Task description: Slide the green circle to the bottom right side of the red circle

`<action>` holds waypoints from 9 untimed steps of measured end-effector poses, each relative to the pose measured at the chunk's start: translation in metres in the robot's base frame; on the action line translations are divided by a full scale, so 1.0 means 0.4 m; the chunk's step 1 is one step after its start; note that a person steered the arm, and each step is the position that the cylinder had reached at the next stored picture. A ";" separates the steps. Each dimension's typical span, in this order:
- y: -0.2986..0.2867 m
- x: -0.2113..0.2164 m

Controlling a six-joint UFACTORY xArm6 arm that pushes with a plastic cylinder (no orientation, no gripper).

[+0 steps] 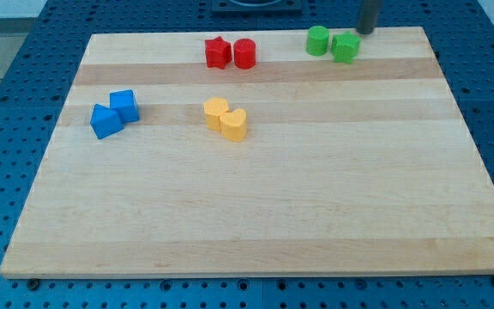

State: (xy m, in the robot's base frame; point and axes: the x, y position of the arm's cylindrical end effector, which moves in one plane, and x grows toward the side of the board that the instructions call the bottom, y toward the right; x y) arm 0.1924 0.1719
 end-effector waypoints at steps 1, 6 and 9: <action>-0.086 0.084; -0.324 0.079; -0.246 0.159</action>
State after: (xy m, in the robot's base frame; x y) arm 0.2561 0.0735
